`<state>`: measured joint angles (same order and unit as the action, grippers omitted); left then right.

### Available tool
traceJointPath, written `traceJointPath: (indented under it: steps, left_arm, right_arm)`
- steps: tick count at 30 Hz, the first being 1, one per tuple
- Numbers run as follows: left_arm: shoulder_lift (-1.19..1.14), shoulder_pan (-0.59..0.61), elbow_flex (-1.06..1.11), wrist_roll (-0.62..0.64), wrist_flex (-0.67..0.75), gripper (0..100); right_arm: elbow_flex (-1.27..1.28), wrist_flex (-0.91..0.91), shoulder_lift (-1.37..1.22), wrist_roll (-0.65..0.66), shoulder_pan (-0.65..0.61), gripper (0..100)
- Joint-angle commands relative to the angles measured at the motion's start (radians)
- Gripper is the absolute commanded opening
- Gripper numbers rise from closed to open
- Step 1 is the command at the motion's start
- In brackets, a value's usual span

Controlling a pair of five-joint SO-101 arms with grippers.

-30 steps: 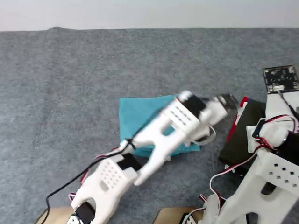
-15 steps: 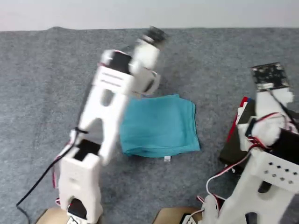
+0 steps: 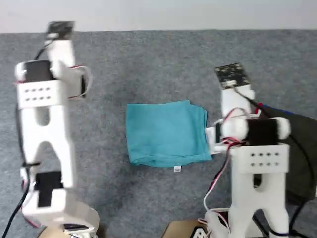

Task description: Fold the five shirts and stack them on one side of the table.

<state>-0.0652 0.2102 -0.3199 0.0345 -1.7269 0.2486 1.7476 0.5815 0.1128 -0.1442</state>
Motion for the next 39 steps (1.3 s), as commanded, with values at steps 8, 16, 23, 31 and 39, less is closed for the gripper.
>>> traceJointPath:
  steps: [8,16,23,31,39]
  left_arm:
    - [0.212,0.35,0.189,-0.069,-0.025,0]
    - [0.215,0.555,0.199,-0.103,0.032,0]
    - [0.218,0.586,0.203,-0.103,0.031,0]
    - [0.215,0.588,0.203,-0.101,0.032,0]
    - [0.213,0.588,0.205,-0.101,0.035,0]
  right_arm:
    - [0.132,-0.268,-0.174,-0.12,-0.363,0.9]
    - [0.13,-0.406,-0.331,-0.12,-0.506,0.9]
    - [0.13,-0.532,-0.44,-0.123,-0.584,0.9]
    - [0.13,-0.651,-0.593,-0.157,-0.619,0.9]
    - [0.124,-0.662,-0.685,-0.17,-0.725,0.9]
